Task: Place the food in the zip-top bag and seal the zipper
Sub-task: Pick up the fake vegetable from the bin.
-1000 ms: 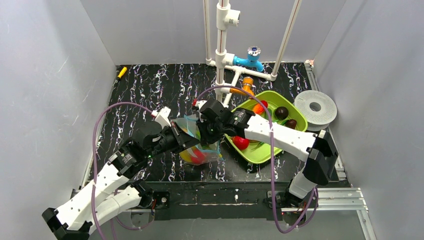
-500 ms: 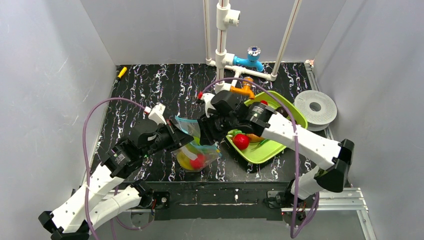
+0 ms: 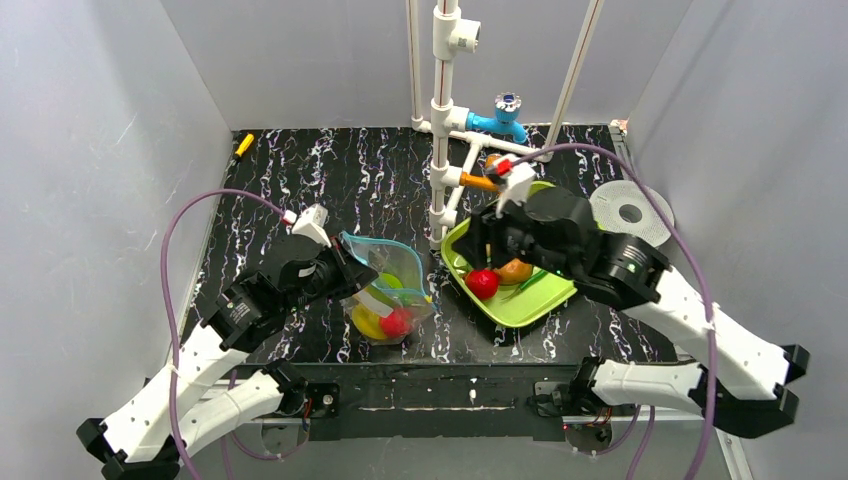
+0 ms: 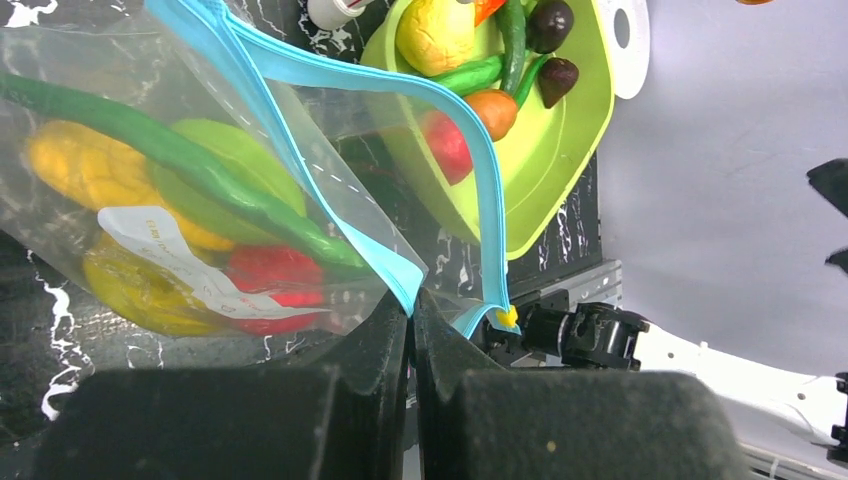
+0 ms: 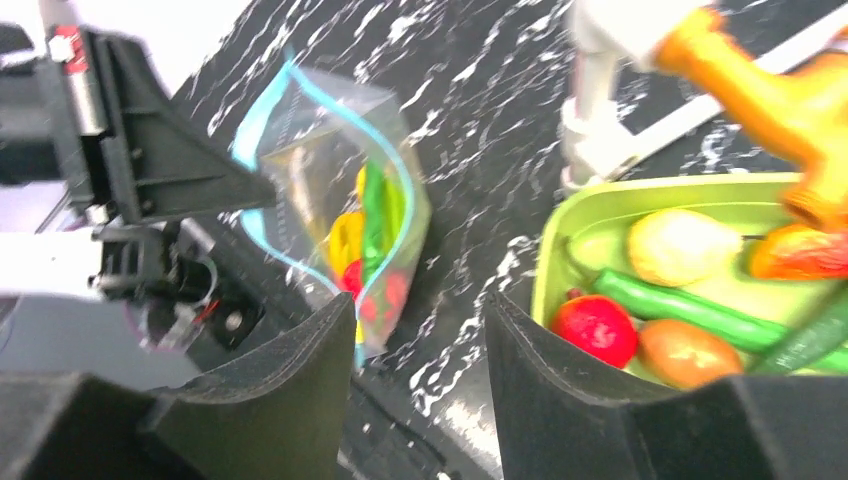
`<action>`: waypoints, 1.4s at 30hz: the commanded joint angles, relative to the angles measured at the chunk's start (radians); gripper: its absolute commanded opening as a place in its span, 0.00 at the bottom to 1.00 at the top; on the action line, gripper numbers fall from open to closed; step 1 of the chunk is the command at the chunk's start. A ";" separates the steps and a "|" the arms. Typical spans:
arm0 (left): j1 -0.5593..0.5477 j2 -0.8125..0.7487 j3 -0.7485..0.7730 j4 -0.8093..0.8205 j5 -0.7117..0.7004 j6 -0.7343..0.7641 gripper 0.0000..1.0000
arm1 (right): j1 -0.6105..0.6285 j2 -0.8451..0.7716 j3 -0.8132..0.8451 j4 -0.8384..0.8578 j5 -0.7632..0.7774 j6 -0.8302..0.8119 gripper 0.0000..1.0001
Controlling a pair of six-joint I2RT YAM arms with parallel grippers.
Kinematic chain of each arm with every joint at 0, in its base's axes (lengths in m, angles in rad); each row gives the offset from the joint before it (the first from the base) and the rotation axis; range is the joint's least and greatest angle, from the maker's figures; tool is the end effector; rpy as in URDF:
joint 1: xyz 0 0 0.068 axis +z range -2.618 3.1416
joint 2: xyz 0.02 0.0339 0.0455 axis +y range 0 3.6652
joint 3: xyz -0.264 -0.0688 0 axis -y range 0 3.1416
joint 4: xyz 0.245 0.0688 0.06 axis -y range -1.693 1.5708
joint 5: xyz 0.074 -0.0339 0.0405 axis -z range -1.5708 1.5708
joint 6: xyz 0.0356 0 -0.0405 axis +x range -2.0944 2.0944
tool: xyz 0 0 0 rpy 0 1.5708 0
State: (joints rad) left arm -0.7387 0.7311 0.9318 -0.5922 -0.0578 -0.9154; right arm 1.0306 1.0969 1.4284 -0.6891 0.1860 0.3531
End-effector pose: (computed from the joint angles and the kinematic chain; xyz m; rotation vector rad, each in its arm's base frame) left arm 0.1144 -0.1014 0.3556 -0.2266 2.0958 -0.9965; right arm 0.1156 0.1799 0.4467 -0.5400 1.9204 0.7382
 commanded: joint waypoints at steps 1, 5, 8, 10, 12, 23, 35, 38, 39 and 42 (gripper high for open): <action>0.000 -0.021 0.025 -0.039 -0.061 0.022 0.00 | -0.057 -0.102 -0.141 0.083 0.189 0.022 0.58; 0.000 -0.019 0.053 -0.069 -0.084 0.036 0.00 | -0.136 -0.179 -0.255 0.072 0.244 0.074 0.58; 0.000 -0.007 0.075 -0.082 -0.088 0.056 0.00 | -0.195 -0.237 -0.352 0.063 0.275 0.132 0.58; 0.000 0.000 0.085 -0.091 -0.094 0.063 0.00 | -0.242 -0.273 -0.408 0.063 0.266 0.169 0.59; 0.000 0.007 0.094 -0.097 -0.087 0.073 0.00 | -0.326 -0.324 -0.515 0.099 0.211 0.200 0.59; 0.000 -0.002 0.098 -0.100 -0.088 0.056 0.00 | -0.569 -0.149 -0.486 0.064 -0.056 0.214 0.57; 0.001 -0.006 0.076 -0.101 -0.063 0.039 0.00 | -0.810 0.043 -0.526 0.124 -0.193 0.260 0.50; 0.000 0.006 0.085 -0.103 -0.045 0.039 0.00 | -0.857 0.098 -0.520 0.130 -0.224 0.277 0.48; 0.000 0.005 0.085 -0.103 -0.043 0.039 0.00 | -0.873 0.114 -0.518 0.128 -0.222 0.284 0.49; 0.001 -0.003 0.076 -0.105 -0.049 0.033 0.00 | -0.922 0.166 -0.514 0.110 -0.193 0.298 0.55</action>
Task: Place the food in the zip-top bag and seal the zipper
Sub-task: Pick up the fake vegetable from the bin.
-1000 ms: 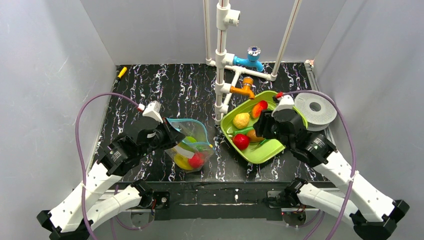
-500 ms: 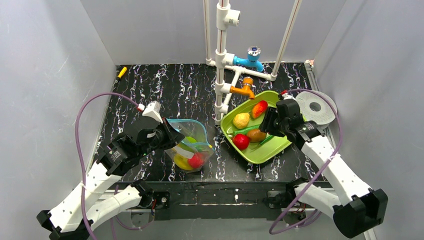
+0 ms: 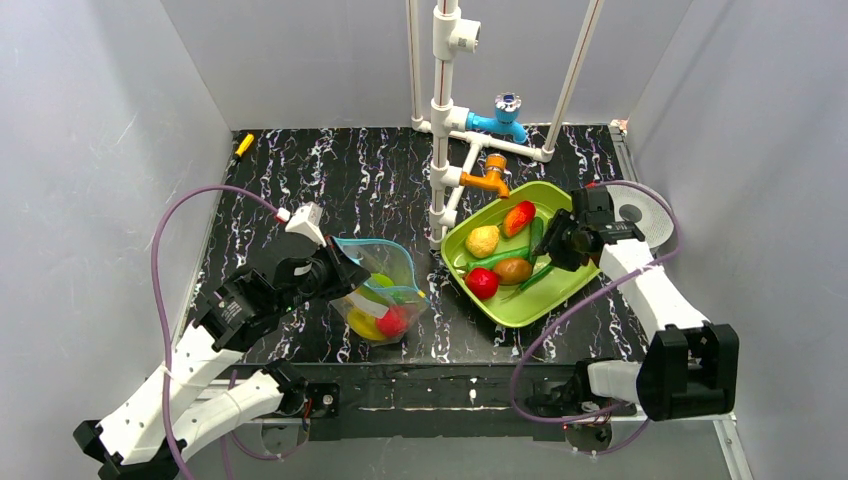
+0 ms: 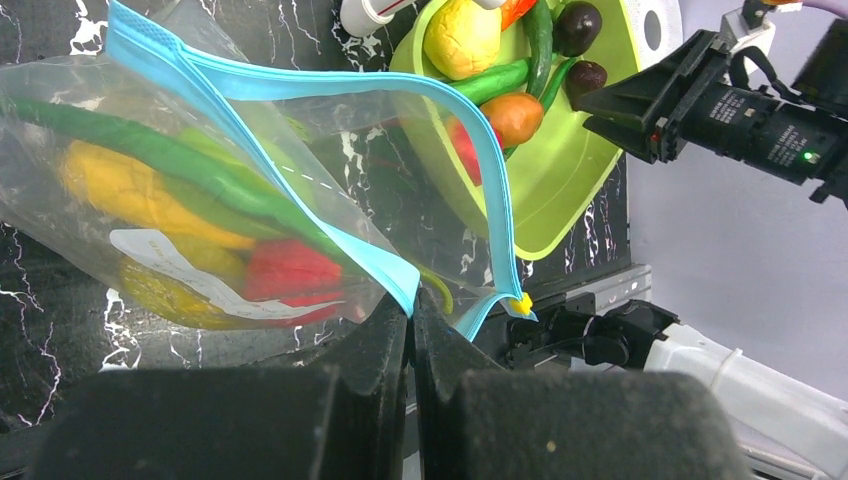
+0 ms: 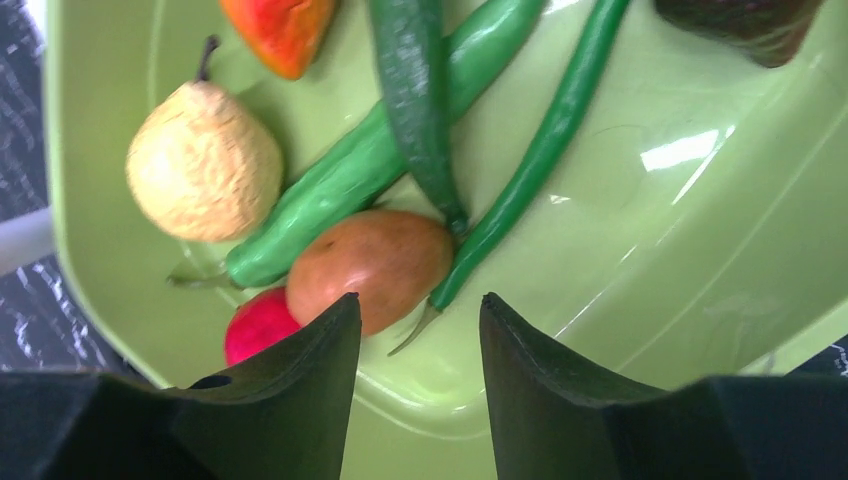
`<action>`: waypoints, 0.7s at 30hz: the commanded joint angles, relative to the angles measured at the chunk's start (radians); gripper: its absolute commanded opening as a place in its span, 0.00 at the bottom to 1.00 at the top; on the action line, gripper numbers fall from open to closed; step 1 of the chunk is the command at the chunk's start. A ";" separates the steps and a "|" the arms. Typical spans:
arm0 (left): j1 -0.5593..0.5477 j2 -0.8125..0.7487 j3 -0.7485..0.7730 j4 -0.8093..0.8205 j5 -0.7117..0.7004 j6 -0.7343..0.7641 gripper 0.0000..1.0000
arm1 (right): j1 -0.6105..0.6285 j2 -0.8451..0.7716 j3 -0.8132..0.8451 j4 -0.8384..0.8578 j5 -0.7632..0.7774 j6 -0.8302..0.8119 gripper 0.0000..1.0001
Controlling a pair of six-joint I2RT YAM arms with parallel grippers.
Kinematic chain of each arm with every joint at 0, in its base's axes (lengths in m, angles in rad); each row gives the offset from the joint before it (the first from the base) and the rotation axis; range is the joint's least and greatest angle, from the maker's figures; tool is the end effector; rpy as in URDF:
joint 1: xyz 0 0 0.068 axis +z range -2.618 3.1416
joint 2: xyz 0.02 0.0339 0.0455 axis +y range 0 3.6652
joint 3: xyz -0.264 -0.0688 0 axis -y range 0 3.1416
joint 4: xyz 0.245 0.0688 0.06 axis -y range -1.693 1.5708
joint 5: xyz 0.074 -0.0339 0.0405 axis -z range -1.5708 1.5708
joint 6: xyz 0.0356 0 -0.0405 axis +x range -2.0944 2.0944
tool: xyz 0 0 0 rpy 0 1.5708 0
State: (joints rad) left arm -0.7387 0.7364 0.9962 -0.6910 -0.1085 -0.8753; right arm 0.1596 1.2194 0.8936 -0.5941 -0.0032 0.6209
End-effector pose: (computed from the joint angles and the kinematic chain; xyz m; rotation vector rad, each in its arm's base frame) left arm 0.1099 -0.0949 0.3660 -0.2184 2.1115 -0.9019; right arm 0.2437 0.0393 0.2526 0.5751 2.4548 0.3274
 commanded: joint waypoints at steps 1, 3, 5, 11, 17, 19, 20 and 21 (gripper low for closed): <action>0.001 -0.010 0.014 -0.010 0.002 -0.008 0.00 | -0.064 0.059 0.023 0.010 0.011 0.031 0.55; 0.000 -0.017 0.014 -0.017 0.005 -0.007 0.00 | -0.082 0.085 0.030 0.010 0.032 0.024 0.56; 0.000 -0.027 -0.003 -0.010 -0.002 -0.007 0.00 | -0.083 0.102 0.033 0.047 0.012 -0.001 0.57; 0.000 0.000 0.001 0.011 0.025 -0.010 0.00 | -0.083 0.131 -0.004 0.223 -0.145 -0.011 0.59; 0.001 0.003 0.018 0.013 0.040 -0.011 0.00 | -0.083 0.255 0.042 0.226 -0.080 -0.017 0.51; 0.001 -0.001 0.016 0.007 0.035 -0.014 0.00 | -0.083 0.288 0.047 0.239 -0.074 -0.024 0.50; 0.000 0.001 0.017 0.003 0.036 -0.016 0.00 | -0.084 0.302 0.048 0.244 -0.079 -0.024 0.50; -0.001 0.001 0.020 0.002 0.039 -0.016 0.00 | -0.082 0.313 0.046 0.250 -0.084 -0.025 0.48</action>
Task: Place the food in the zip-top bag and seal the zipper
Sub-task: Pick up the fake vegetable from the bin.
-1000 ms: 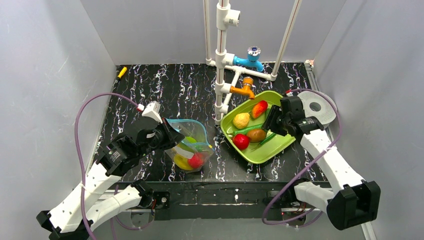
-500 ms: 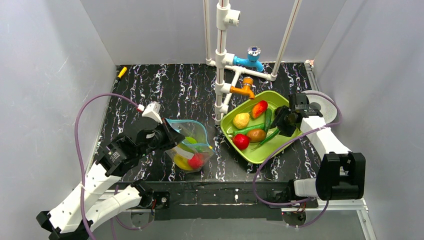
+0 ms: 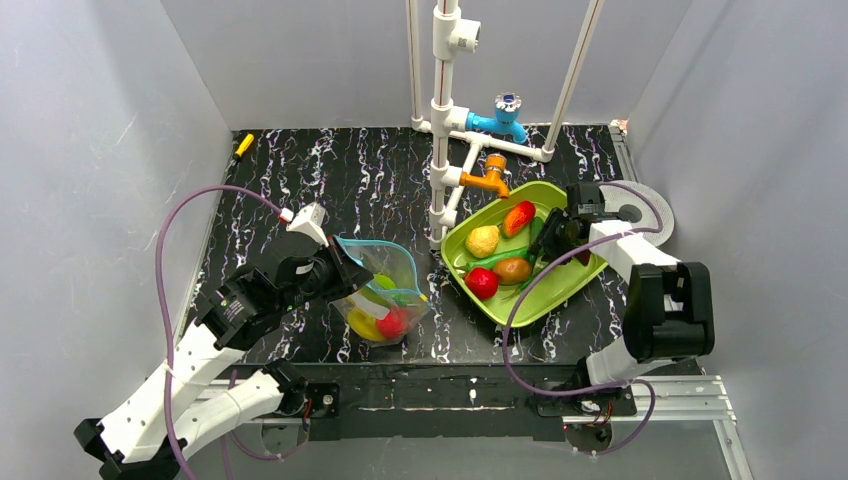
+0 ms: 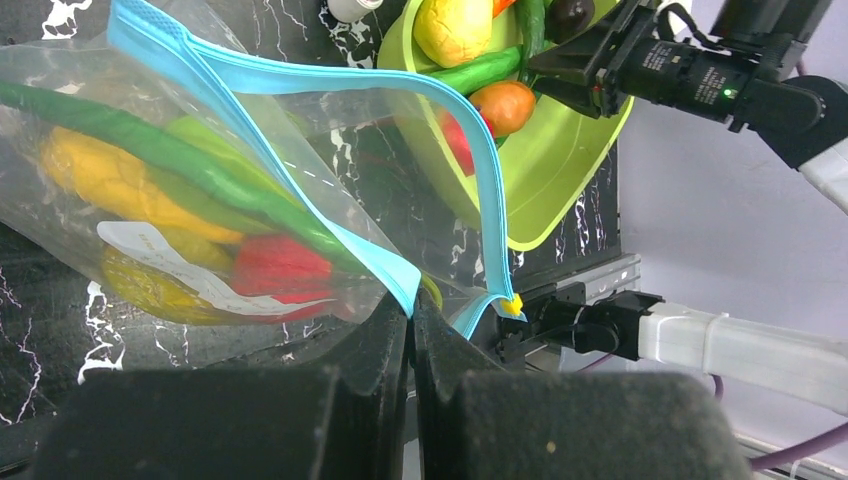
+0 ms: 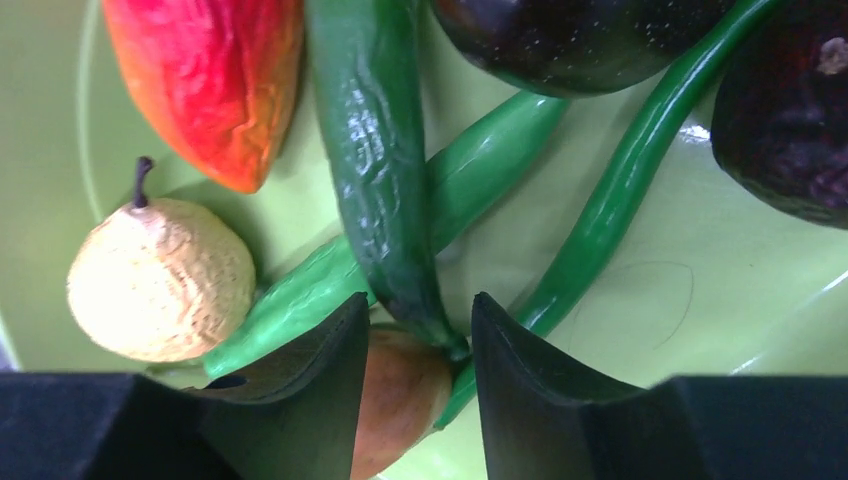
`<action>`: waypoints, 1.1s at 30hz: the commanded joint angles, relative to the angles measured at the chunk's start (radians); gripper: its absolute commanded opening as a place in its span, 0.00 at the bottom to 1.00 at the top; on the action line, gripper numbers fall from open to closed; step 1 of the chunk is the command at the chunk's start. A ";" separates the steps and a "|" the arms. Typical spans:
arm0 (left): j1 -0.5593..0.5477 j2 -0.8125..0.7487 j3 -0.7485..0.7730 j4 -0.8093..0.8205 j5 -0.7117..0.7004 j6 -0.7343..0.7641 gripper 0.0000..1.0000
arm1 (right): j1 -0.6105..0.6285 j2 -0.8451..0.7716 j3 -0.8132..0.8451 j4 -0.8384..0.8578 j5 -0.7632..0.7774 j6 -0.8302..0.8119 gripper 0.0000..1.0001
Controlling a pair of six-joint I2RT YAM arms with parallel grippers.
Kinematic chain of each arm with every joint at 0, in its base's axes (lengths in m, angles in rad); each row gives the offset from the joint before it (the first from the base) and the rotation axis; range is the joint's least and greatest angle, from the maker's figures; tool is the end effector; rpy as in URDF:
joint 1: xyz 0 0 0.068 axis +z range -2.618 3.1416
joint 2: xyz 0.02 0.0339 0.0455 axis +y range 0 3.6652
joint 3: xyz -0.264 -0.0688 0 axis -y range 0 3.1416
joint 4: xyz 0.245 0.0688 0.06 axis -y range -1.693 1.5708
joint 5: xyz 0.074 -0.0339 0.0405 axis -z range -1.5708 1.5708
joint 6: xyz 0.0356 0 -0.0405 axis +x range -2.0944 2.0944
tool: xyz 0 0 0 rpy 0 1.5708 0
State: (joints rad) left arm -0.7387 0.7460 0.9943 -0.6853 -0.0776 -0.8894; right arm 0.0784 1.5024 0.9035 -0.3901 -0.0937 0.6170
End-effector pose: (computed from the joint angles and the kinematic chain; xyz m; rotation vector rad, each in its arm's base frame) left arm 0.1113 -0.0977 0.3647 -0.2138 2.1301 -0.9336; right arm 0.2971 0.0267 0.1969 0.6566 2.5160 0.3798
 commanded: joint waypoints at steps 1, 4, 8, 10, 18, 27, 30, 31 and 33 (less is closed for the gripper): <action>0.000 -0.008 0.020 -0.004 0.013 -0.003 0.00 | 0.001 0.039 0.032 0.051 0.006 -0.022 0.47; 0.000 -0.006 0.016 -0.007 0.013 -0.005 0.00 | 0.004 0.050 0.029 0.045 0.011 -0.029 0.40; 0.000 -0.007 0.014 -0.006 0.013 -0.011 0.00 | 0.006 0.006 0.024 0.049 0.029 -0.046 0.31; 0.000 -0.004 0.015 -0.001 0.016 -0.013 0.00 | 0.006 -0.013 0.032 0.048 0.038 -0.055 0.24; 0.000 -0.001 0.020 -0.010 0.017 -0.009 0.00 | 0.010 -0.151 0.071 -0.027 -0.004 -0.053 0.04; 0.000 0.012 0.017 -0.003 0.010 0.003 0.00 | 0.031 -0.336 0.017 -0.147 -0.182 -0.098 0.01; 0.001 0.028 0.021 0.001 0.009 0.015 0.00 | 0.068 -0.404 -0.034 -0.176 -0.281 -0.123 0.01; 0.000 0.033 0.023 0.002 0.009 0.021 0.00 | 0.089 -0.429 -0.052 -0.181 -0.304 -0.134 0.01; 0.000 0.049 0.027 0.003 0.006 0.035 0.00 | 0.150 -0.482 -0.085 -0.181 -0.336 -0.160 0.01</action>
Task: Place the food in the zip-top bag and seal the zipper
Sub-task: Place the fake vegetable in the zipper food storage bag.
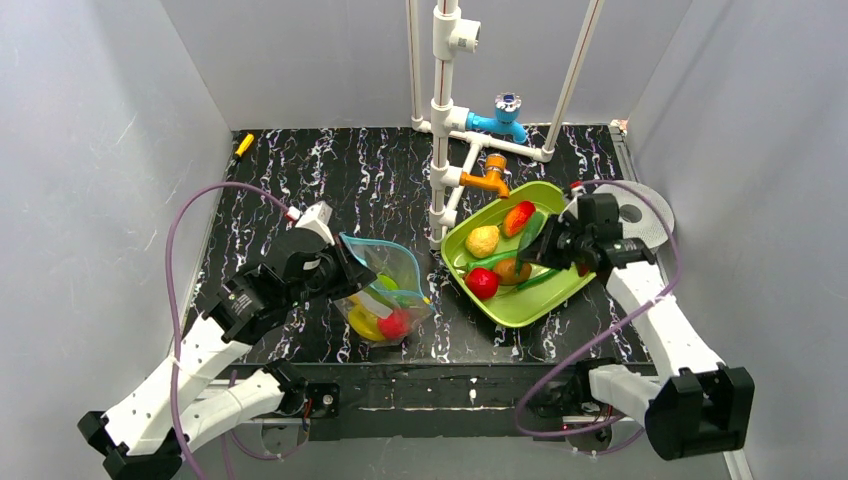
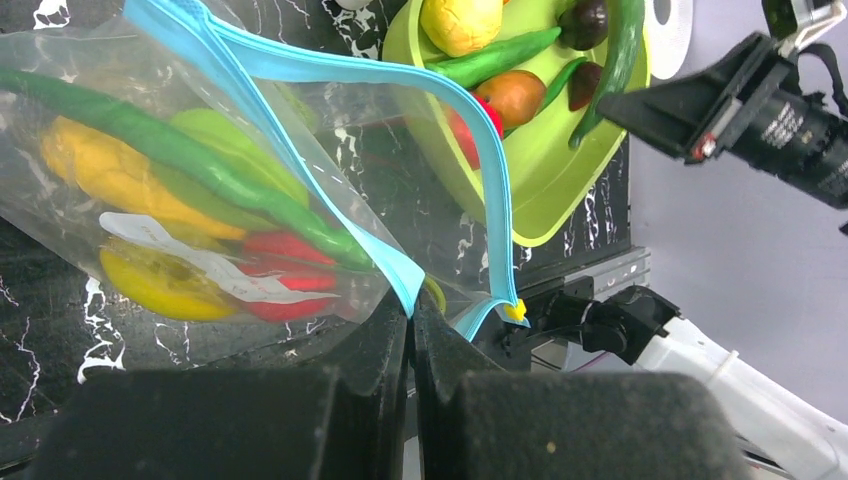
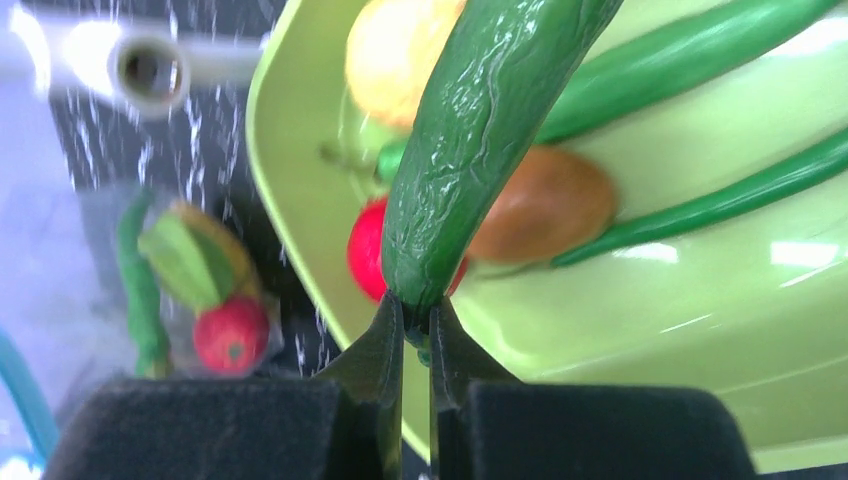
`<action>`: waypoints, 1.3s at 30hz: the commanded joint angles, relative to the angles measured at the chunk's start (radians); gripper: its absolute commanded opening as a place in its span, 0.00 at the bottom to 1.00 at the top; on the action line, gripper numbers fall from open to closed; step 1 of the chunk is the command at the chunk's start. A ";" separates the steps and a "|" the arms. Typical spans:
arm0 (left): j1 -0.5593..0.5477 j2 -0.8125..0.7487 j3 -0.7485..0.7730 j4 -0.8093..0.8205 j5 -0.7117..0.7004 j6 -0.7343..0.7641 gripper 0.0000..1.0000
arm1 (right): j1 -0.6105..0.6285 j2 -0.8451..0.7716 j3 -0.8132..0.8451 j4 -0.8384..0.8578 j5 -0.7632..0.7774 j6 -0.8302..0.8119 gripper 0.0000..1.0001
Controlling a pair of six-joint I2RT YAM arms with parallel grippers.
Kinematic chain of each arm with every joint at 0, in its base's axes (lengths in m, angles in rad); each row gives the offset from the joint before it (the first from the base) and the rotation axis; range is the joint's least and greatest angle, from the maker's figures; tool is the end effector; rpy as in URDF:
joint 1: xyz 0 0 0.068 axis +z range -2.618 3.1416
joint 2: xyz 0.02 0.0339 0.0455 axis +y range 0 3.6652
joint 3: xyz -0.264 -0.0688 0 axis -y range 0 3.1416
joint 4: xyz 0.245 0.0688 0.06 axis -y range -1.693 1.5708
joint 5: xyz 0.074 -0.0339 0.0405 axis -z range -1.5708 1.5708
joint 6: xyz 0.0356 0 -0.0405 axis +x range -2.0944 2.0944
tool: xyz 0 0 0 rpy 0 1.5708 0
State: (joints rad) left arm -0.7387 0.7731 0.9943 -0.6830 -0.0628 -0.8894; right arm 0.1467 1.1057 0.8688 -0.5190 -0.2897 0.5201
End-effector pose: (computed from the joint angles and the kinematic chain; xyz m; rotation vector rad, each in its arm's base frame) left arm 0.1161 -0.1027 0.3614 -0.2054 2.1598 -0.9300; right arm 0.2285 0.0440 0.2761 0.2945 2.3660 0.6641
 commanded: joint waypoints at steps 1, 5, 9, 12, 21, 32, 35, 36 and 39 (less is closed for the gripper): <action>0.001 0.034 0.028 0.002 -0.013 0.044 0.00 | 0.136 -0.105 -0.058 -0.066 -0.127 -0.068 0.01; -0.001 0.067 0.030 0.013 -0.014 0.055 0.00 | 0.274 -0.177 -0.089 -0.067 -0.126 -0.029 0.01; 0.001 0.080 0.029 0.023 -0.016 0.056 0.00 | 0.369 -0.269 -0.157 -0.013 -0.138 -0.028 0.01; 0.001 0.079 0.022 0.023 -0.018 0.055 0.00 | 0.393 -0.338 -0.185 0.000 -0.177 -0.079 0.01; 0.001 0.084 0.032 0.003 -0.020 0.076 0.00 | 0.449 -0.429 -0.112 0.012 -0.369 -0.126 0.01; 0.000 0.095 0.032 0.011 0.007 0.088 0.00 | 0.722 -0.091 0.369 -0.337 -0.393 -0.293 0.01; 0.000 0.093 0.035 0.012 0.013 0.087 0.00 | 0.771 0.033 0.473 -0.412 -0.396 -0.308 0.01; 0.001 0.091 0.037 0.008 0.014 0.087 0.00 | 0.777 0.070 0.510 -0.440 -0.384 -0.307 0.01; 0.001 0.080 0.044 -0.008 0.017 0.087 0.00 | 0.787 0.162 0.602 -0.503 -0.274 -0.289 0.01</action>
State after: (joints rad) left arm -0.7387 0.8677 0.9981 -0.6598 -0.0551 -0.8181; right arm 0.9218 1.1790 1.3640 -0.8951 -0.6502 0.2420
